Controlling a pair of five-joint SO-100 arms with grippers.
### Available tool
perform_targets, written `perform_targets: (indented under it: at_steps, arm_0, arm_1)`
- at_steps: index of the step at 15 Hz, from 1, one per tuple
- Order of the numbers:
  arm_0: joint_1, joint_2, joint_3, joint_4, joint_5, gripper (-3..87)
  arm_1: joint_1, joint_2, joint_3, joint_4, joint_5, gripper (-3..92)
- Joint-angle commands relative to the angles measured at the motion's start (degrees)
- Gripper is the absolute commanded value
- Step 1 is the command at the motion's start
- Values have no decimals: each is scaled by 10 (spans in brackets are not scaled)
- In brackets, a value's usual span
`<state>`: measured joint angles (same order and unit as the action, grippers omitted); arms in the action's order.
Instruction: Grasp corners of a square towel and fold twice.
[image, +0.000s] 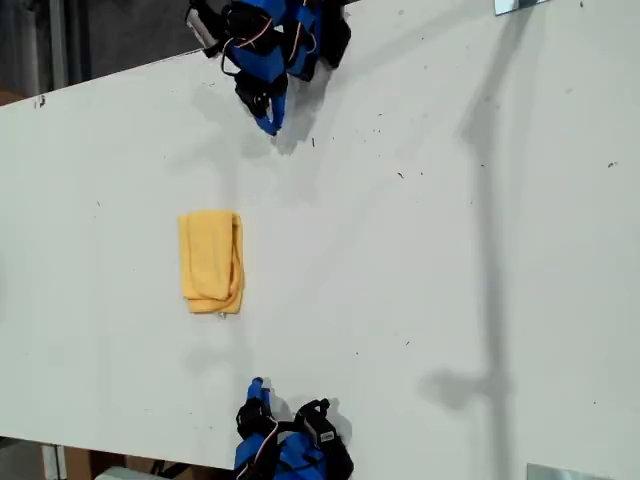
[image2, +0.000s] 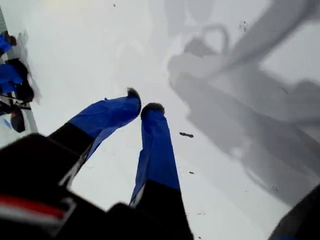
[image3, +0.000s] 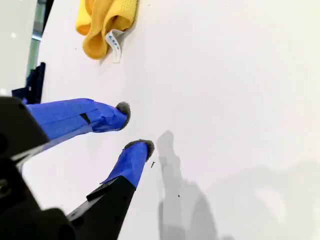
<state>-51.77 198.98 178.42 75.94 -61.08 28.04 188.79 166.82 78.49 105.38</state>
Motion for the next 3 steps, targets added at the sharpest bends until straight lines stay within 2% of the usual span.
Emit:
perform_targets:
  at_steps: [1,3]
  arm_0:
    - [5,2,1,-8,5,107]
    - [5,2,1,-8,5,106]
  arm_1:
    - [-25,-8,-4,-15,47,83]
    - [-16,-8,-4,-15,45,86]
